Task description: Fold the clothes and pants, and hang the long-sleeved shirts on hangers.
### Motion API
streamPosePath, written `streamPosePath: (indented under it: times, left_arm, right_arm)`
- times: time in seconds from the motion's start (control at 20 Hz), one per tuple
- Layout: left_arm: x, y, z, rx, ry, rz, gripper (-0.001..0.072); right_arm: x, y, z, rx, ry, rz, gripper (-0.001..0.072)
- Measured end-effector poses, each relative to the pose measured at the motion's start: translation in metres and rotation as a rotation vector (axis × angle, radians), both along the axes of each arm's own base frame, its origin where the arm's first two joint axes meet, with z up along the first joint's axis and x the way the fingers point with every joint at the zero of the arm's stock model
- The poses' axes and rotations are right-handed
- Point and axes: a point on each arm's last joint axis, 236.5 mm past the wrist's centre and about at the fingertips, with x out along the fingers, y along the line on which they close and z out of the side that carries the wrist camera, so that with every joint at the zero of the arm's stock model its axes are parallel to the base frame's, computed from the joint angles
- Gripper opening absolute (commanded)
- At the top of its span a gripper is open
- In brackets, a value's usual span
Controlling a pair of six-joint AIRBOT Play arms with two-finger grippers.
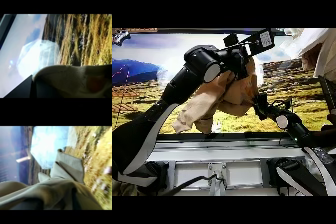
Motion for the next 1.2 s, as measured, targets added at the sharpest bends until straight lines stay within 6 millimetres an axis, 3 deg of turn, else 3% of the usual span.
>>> streamPosePath:
  times: [0.1,0.25,0.35,0.45,0.55,0.65,0.75,0.85,0.9,1.0,1.05,1.15,1.2]
  left_arm:
    - [-0.001,0.001,0.004,-0.004,-0.004,0.000,0.0010]
    - [0.002,0.005,0.007,-0.006,-0.012,0.008,0.0009]
    - [0.006,0.011,0.010,0.010,-0.035,0.022,0.0010]
    - [0.014,0.024,0.024,0.019,-0.082,0.065,0.0010]
    - [0.021,0.044,0.057,-0.013,-0.138,0.147,0.0010]
    - [0.021,0.069,0.106,-0.073,-0.217,0.227,0.0010]
    - [0.006,0.094,0.165,-0.154,-0.309,0.273,0.0009]
    - [-0.020,0.116,0.220,-0.247,-0.388,0.287,0.0010]
    - [-0.033,0.129,0.242,-0.293,-0.413,0.295,0.0010]
    - [-0.047,0.148,0.264,-0.361,-0.415,0.320,0.0010]
    - [-0.048,0.159,0.264,-0.370,-0.389,0.349,0.0010]
    - [-0.038,0.175,0.238,-0.346,-0.291,0.427,0.0010]
    - [-0.030,0.184,0.217,-0.314,-0.230,0.474,0.0010]
  right_arm:
    - [0.000,0.001,0.001,-0.017,-0.006,0.022,0.0030]
    - [0.008,0.009,0.028,-0.087,-0.102,0.123,0.0030]
    - [0.020,0.016,0.071,-0.184,-0.239,0.235,0.0030]
    - [0.035,0.022,0.138,-0.327,-0.439,0.357,0.0029]
    - [0.046,0.027,0.222,-0.492,-0.663,0.449,0.0029]
    - [0.048,0.026,0.318,-0.639,-0.891,0.466,0.0027]
    - [0.039,0.023,0.408,-0.739,-1.088,0.424,0.0027]
    - [0.024,0.019,0.483,-0.794,-1.245,0.364,0.0028]
    - [0.017,0.018,0.509,-0.809,-1.297,0.345,0.0027]
    - [0.012,0.022,0.533,-0.827,-1.332,0.363,0.0028]
    - [0.017,0.028,0.530,-0.833,-1.312,0.403,0.0029]
    - [0.037,0.043,0.498,-0.840,-1.214,0.525,0.0029]
    - [0.051,0.053,0.470,-0.837,-1.136,0.607,0.0029]
